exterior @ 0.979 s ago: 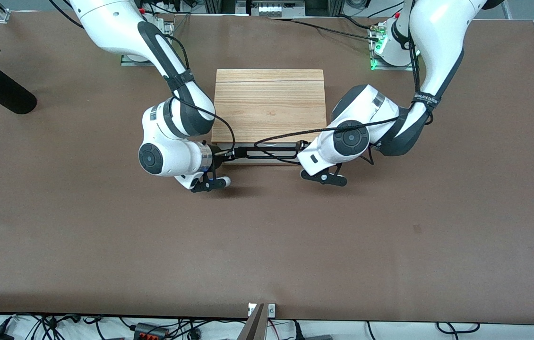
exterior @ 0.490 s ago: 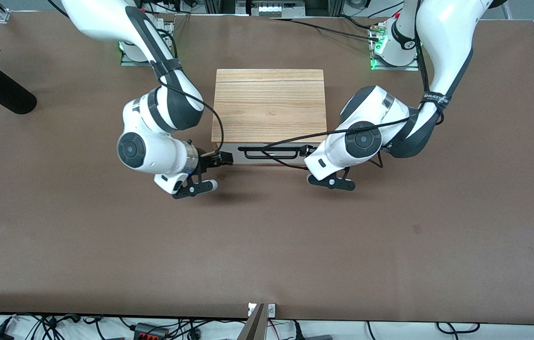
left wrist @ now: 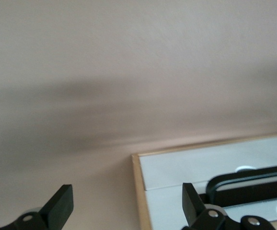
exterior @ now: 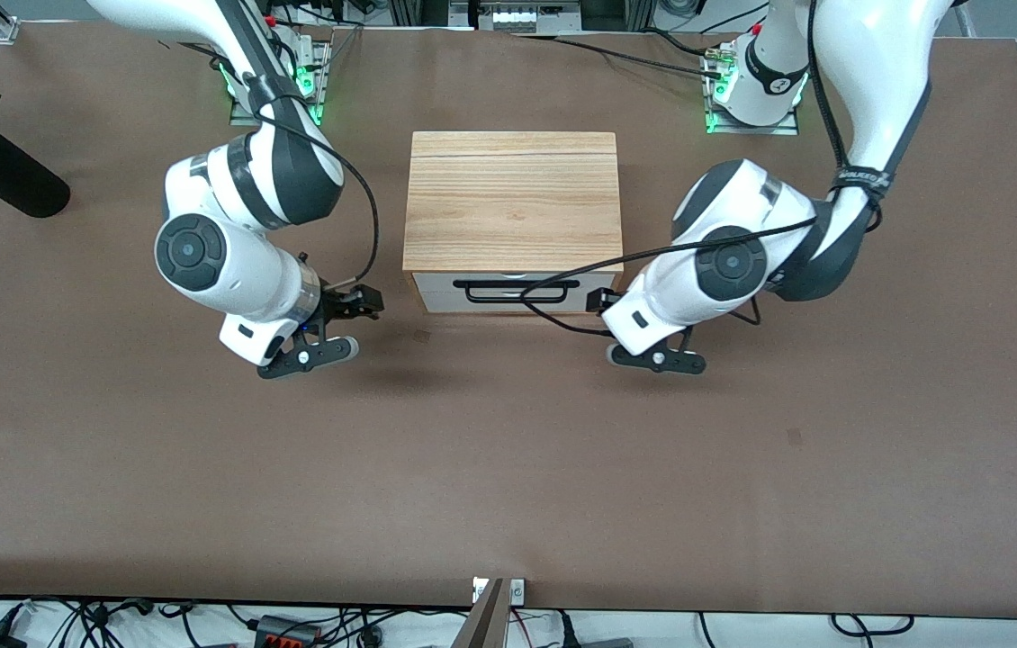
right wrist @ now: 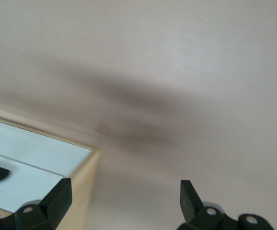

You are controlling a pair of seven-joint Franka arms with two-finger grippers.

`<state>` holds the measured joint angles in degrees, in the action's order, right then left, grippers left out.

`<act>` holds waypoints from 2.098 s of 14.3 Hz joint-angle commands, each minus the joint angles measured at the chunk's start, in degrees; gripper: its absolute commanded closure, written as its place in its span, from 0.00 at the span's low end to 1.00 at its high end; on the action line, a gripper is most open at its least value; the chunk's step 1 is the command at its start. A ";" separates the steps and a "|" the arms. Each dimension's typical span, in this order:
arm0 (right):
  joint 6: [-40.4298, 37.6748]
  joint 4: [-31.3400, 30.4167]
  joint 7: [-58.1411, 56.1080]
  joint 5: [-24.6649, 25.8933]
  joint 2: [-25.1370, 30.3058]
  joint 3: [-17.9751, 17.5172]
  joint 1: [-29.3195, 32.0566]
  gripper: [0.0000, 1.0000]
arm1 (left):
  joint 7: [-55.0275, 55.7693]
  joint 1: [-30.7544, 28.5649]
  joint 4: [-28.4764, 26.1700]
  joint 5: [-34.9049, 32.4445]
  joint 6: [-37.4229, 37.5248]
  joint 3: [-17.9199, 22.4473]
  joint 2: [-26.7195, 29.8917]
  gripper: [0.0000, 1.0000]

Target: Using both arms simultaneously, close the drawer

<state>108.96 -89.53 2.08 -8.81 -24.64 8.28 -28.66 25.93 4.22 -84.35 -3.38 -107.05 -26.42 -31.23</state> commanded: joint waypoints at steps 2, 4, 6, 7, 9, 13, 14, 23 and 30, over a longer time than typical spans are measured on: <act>-5.76 -0.38 0.03 7.21 4.41 2.62 -0.35 0.00 | 0.44 -0.09 -0.99 -1.10 1.32 3.73 6.25 0.00; -8.93 -0.21 -0.15 9.50 5.83 3.49 -0.26 0.00 | 0.44 -0.44 -0.73 -0.40 3.07 7.07 9.07 0.00; -14.45 2.94 -0.41 10.30 7.32 4.55 -0.17 0.00 | 0.44 -0.70 -0.46 0.91 6.23 9.10 11.44 0.00; -17.53 4.52 -0.41 10.30 7.41 5.33 -0.09 0.00 | 0.44 -0.70 -0.46 1.87 7.64 10.67 12.67 0.00; -23.16 7.42 -0.68 10.13 7.59 7.36 -0.26 0.00 | 0.44 -0.70 -0.55 2.06 8.96 12.61 15.75 0.00; -35.37 12.08 -0.94 10.21 8.99 10.79 -0.08 0.00 | -2.01 -0.70 -0.99 2.06 12.83 15.43 21.63 0.00; -35.40 13.23 -0.94 11.08 8.91 11.57 0.00 0.00 | -2.02 -0.70 -1.16 2.06 15.10 16.04 22.78 0.00; -28.58 8.00 -0.07 10.48 14.60 0.02 14.91 0.00 | -7.29 -1.41 -6.70 2.24 15.91 18.07 27.36 0.00; -18.87 -6.36 -1.03 10.21 27.71 -9.51 31.46 0.00 | -16.63 -1.50 -6.61 2.24 16.61 19.57 27.80 0.00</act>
<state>89.44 -92.37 1.50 2.37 -1.30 0.29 -0.16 7.99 2.74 -89.14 -2.15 -90.46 -6.79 -5.57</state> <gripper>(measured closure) 0.000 0.000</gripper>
